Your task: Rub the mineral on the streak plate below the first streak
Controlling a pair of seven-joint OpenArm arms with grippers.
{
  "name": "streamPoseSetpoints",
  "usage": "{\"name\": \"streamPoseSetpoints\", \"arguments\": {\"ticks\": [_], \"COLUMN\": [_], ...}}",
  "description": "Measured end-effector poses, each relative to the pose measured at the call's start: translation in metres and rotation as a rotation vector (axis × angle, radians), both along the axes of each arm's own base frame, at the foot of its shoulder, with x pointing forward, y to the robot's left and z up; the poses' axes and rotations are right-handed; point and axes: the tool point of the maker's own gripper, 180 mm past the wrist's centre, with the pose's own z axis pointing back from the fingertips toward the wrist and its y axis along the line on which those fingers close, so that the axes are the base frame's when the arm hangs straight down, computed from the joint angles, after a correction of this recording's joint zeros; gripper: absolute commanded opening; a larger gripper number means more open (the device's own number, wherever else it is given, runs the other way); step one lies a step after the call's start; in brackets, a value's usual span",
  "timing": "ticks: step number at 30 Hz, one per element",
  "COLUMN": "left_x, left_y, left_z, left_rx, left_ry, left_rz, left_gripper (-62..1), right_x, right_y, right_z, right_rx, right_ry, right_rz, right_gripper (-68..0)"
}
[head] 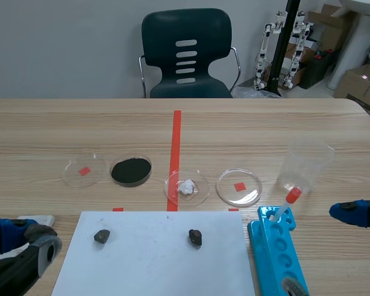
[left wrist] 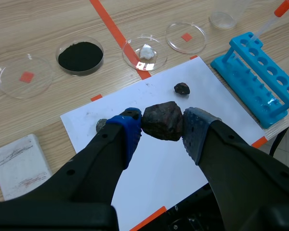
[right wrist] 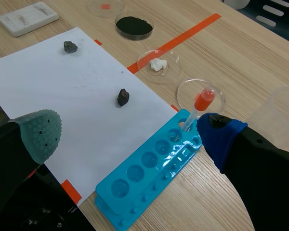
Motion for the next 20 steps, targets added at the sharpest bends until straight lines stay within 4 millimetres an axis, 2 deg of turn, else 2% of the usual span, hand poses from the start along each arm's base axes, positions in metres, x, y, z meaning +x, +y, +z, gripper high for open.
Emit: {"name": "streamPoseSetpoints", "arguments": {"ticks": [20], "left_x": [0.0005], "left_y": [-0.0002], "left_z": [0.0013], "left_rx": [-0.004], "left_ry": [-0.007], "left_rz": [0.001], "left_gripper": [-46.4], "right_x": [0.0000], "right_y": [0.0000], "right_z": [0.0000], "right_rx": [0.000], "right_ry": [0.000], "right_rz": [0.000], "right_gripper": [-8.8]}}
